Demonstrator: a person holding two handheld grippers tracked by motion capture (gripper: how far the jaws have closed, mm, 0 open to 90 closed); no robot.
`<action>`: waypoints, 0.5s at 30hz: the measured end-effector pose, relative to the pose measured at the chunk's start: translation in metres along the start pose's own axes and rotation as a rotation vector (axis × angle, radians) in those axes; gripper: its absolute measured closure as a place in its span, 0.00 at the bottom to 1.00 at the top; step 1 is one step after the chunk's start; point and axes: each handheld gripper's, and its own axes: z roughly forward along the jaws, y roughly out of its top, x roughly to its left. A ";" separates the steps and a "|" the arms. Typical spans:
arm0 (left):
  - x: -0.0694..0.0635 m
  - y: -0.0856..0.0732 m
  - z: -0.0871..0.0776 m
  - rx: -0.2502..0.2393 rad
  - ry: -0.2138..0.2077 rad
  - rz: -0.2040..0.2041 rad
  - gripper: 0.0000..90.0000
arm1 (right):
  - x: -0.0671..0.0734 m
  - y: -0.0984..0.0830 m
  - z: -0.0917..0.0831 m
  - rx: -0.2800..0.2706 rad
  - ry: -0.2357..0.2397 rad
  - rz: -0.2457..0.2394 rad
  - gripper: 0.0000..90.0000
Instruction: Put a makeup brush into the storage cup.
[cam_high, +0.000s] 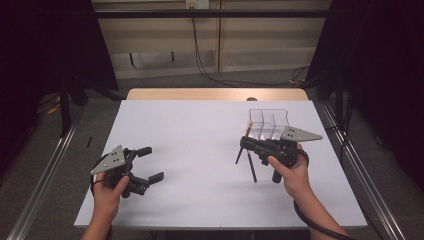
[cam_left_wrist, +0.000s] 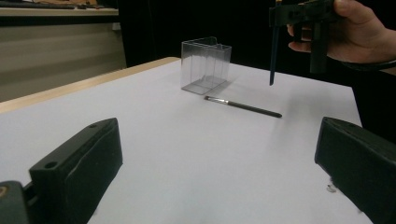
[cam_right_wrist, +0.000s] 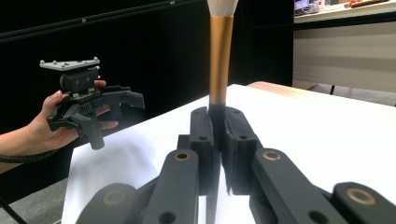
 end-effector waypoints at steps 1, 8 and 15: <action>0.000 0.000 -0.001 -0.002 0.002 -0.001 0.01 | 0.000 0.000 0.000 -0.001 -0.001 -0.001 0.93; 0.001 -0.003 -0.009 0.003 0.024 0.003 0.01 | -0.002 0.000 0.001 0.008 0.000 0.000 0.93; 0.002 -0.004 -0.015 -0.004 0.034 0.006 0.00 | -0.003 0.000 0.002 0.013 -0.001 0.002 0.93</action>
